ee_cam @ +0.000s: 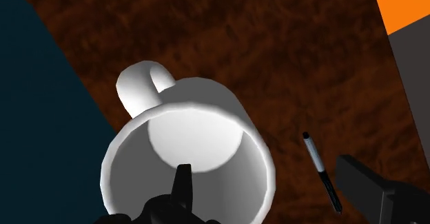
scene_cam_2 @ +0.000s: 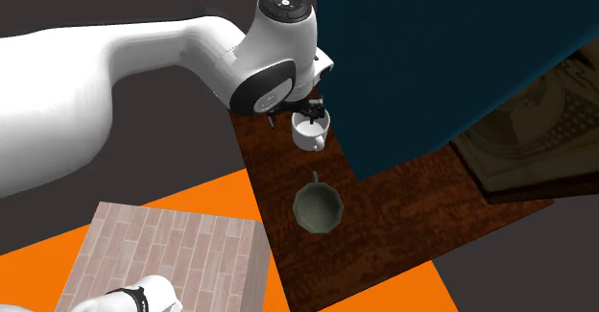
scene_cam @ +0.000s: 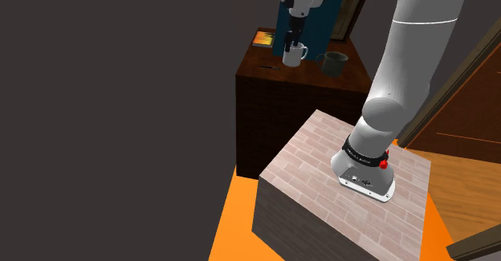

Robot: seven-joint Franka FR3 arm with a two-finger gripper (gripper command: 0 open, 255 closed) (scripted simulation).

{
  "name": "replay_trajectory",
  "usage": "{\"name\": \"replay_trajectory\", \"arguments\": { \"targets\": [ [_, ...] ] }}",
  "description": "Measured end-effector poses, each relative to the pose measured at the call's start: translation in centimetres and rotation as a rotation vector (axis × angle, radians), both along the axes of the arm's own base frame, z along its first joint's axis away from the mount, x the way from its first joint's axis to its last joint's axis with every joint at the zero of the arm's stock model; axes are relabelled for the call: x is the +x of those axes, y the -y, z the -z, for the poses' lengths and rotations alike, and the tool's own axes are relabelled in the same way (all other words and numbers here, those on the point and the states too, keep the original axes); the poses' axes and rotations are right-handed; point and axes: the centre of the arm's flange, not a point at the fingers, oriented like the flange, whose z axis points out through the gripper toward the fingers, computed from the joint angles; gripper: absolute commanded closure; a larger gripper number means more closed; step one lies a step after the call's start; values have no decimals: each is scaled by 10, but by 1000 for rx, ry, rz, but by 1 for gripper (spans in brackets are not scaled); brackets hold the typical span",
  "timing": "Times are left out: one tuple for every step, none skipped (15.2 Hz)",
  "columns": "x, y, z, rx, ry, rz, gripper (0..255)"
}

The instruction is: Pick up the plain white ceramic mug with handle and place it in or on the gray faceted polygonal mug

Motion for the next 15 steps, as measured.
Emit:
{"name": "replay_trajectory", "arguments": {
  "targets": [
    [-1,-2,7,1,-3,0,0],
    [0,-1,13,2,-5,-1,0],
    [0,-1,19,2,-5,-1,0],
    [0,-1,23,2,-6,0,0],
    [0,-1,25,2,-6,-1,0],
    [-1,-1,26,2,-6,0,0],
    [-1,-1,27,2,-6,0,0],
    [-1,-1,27,3,-6,0,0],
    [-1,-1,27,2,-6,0,0],
    [-1,-1,27,2,-6,0,0],
    [-1,-1,27,2,-6,0,255],
    [-1,-1,27,2,-6,0,255],
    [-1,-1,27,2,-6,0,255],
    [-1,-1,27,2,-6,0,255],
    [-1,-1,27,2,-6,-1,255]
  ]
}}
